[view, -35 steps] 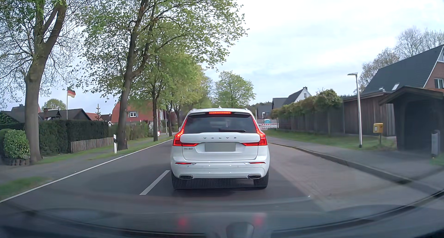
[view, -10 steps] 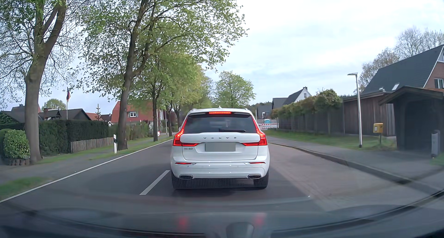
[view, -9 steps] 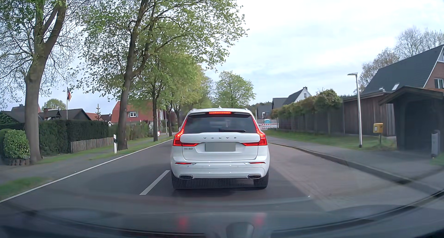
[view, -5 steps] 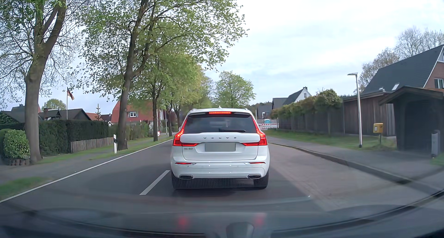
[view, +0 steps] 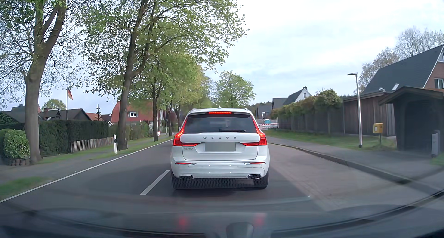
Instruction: Follow the waypoints while adhering to traffic rules and regulations
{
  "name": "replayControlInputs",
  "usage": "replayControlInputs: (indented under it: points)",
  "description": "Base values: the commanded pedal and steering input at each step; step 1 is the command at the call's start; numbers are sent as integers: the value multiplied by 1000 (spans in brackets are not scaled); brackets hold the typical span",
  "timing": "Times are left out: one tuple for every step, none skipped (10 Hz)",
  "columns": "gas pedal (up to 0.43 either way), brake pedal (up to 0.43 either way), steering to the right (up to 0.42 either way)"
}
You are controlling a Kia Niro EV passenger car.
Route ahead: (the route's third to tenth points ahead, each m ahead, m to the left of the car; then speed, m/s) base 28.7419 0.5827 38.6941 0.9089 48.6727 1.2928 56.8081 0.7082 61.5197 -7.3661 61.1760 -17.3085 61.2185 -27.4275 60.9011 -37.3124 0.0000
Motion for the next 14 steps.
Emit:
replayControlInputs:
  points:
    - [0, 226, -1]
    - [0, 232, -1]
    - [0, 238, -1]
    - [0, 232, -1]
    - [0, 232, -1]
    - [0, 232, -1]
    - [0, 232, -1]
    - [0, 232, -1]
    - [0, 232, -1]
    - [0, 232, -1]
    - [0, 232, -1]
    - [0, 232, -1]
    - [0, 232, -1]
    - [0, 238, -1]
